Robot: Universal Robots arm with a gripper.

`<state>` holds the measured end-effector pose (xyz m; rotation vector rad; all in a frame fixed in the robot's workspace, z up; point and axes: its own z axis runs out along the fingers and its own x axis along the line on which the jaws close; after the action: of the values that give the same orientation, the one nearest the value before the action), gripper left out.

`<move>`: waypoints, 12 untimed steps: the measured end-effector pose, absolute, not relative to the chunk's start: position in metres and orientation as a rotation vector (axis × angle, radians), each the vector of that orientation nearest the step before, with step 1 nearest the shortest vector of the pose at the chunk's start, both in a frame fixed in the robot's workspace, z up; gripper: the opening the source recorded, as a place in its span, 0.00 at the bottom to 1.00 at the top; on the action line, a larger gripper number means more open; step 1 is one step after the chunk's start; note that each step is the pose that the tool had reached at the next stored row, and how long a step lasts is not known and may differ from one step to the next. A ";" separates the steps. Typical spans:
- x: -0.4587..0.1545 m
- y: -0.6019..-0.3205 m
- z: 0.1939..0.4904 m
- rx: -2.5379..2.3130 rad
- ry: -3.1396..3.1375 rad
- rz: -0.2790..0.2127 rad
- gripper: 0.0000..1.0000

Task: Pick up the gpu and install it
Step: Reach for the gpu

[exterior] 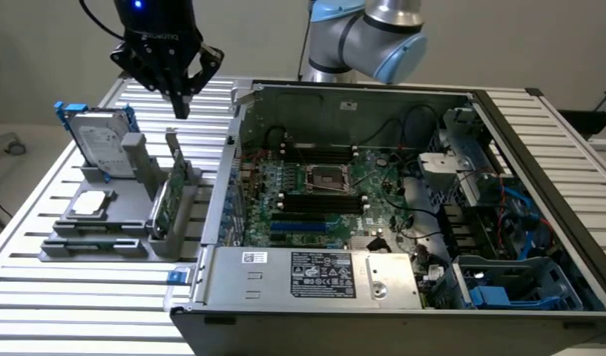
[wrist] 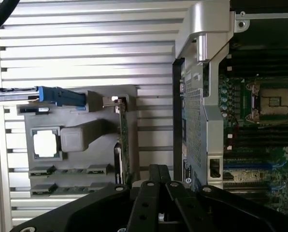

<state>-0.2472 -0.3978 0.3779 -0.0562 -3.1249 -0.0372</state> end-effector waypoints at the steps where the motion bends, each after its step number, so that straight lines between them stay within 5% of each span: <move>1: -0.250 -0.398 0.377 -0.054 -3.125 -0.035 0.11; 12: -0.277 -0.398 0.371 -0.037 -3.126 -0.010 0.11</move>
<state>-0.2766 -0.3978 0.3708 -0.0372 -3.1256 -0.0103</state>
